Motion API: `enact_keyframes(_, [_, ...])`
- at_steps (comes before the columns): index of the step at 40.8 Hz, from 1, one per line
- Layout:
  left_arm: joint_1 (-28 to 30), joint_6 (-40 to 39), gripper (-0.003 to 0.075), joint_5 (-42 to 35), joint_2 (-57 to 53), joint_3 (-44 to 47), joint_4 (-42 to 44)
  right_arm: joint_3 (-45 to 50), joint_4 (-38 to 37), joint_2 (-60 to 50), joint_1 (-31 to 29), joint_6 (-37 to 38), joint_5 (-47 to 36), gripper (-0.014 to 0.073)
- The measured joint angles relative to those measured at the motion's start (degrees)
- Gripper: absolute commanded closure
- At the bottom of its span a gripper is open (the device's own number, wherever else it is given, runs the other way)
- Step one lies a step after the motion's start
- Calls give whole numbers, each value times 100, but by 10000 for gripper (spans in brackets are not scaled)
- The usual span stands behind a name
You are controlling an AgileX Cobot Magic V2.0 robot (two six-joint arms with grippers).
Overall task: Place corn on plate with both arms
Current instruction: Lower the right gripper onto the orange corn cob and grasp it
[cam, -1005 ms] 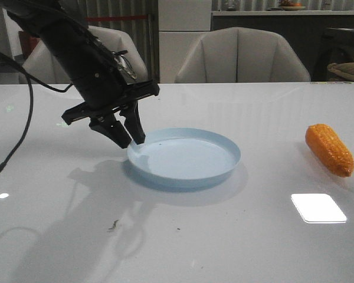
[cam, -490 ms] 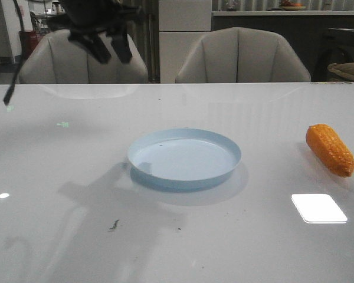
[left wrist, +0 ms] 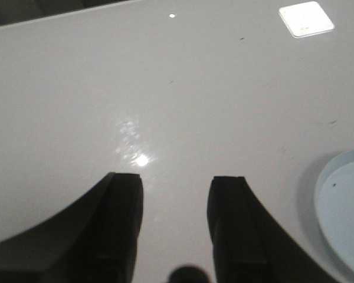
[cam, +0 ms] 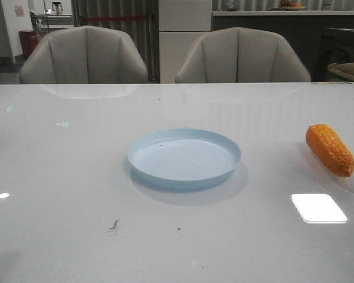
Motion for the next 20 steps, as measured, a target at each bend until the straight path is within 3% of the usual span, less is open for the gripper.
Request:
enact_keyframes(9, [316,0,374,-907,-1843,1704,14,-1420,-38,1494,0,0,509,6])
enact_keyframes(20, [329,0,375,-993,-2548,1978,14,-2863,-435,3201,0,0,1056,6])
